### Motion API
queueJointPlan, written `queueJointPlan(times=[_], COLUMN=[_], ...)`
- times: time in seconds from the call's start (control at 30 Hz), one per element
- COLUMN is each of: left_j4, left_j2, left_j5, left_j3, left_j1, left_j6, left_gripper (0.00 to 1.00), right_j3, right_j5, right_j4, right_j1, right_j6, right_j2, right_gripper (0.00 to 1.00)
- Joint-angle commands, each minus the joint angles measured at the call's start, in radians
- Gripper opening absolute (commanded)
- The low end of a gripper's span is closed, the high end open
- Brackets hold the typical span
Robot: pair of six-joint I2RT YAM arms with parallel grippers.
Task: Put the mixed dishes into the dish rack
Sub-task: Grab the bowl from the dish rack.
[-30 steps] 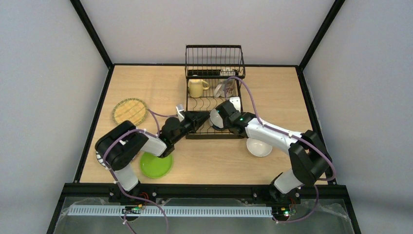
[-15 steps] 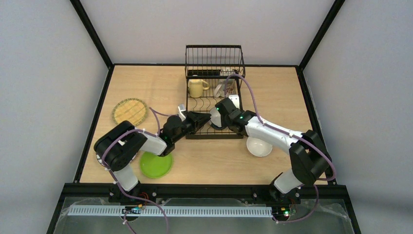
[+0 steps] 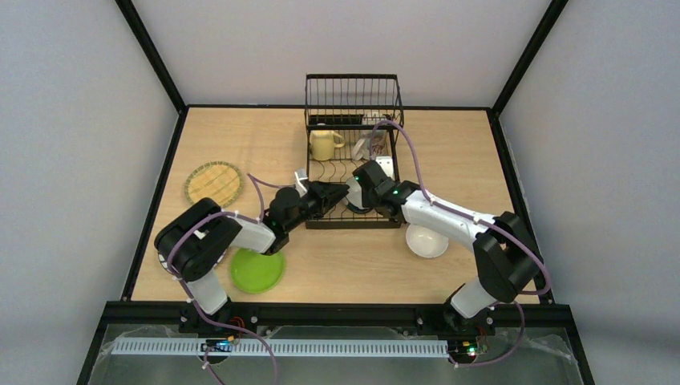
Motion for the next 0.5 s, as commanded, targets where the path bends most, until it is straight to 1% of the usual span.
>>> queueJointPlan(times=[0.0,0.07,0.17,0.33,0.4,0.47], left_j4=[-0.014,-0.021,-0.046,-0.100,-0.119,-0.138], left_j2=[0.004,0.005,0.002,-0.012,-0.021,-0.030], left_j5=[0.017,0.027,0.045,0.070,0.078,0.084], left_j3=[0.021,0.027,0.040,0.053,0.055,0.057], left_j1=[0.016,0.021,0.029,0.047,0.053,0.059], left_j6=[0.019,0.024,0.041,0.074,0.085,0.097], left_gripper=[0.43,0.44,0.47,0.50,0.50,0.51], right_j3=[0.015,0.016,0.006,-0.025,-0.029,-0.032], right_j5=[-0.003,-0.011,-0.036,-0.106,-0.126,-0.143], right_j4=[0.007,0.010,0.021,0.065,0.074,0.081], right_j1=[-0.001,-0.008,-0.027,-0.067,-0.070,-0.070], right_j6=[0.043,0.057,0.083,0.115,0.126,0.141], right_j2=[0.037,0.046,0.056,0.065,0.071,0.075], right_gripper=[0.49,0.49,0.49,0.48,0.46,0.39])
